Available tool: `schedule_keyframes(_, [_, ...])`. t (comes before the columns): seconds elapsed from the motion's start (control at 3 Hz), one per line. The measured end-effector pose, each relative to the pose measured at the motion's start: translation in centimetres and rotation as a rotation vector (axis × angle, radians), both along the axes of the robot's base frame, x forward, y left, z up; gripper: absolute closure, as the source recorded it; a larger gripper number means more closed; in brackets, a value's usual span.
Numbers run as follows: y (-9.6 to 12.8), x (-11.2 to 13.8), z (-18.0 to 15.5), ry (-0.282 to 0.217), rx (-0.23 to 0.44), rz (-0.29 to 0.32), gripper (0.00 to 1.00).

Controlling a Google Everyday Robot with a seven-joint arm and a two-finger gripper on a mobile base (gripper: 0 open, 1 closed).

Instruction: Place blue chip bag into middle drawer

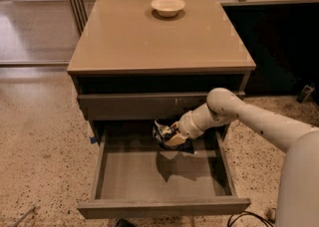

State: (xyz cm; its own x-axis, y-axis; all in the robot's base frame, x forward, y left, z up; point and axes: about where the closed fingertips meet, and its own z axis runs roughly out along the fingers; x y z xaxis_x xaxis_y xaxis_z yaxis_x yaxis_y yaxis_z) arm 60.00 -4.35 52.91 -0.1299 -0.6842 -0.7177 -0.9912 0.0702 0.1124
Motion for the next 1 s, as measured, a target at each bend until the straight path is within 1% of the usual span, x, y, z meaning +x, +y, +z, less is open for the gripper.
schedule_keyframes(0.33, [1.6, 0.1, -1.3, 0.077, -0.084, 0.077, 1.0])
schedule_keyframes(0.67, [2.8, -2.3, -1.2, 0.106, -0.095, 0.117, 1.0])
schedule_keyframes(1.0, [2.8, -4.4, -2.4, 0.139, -0.101, 0.134, 1.0])
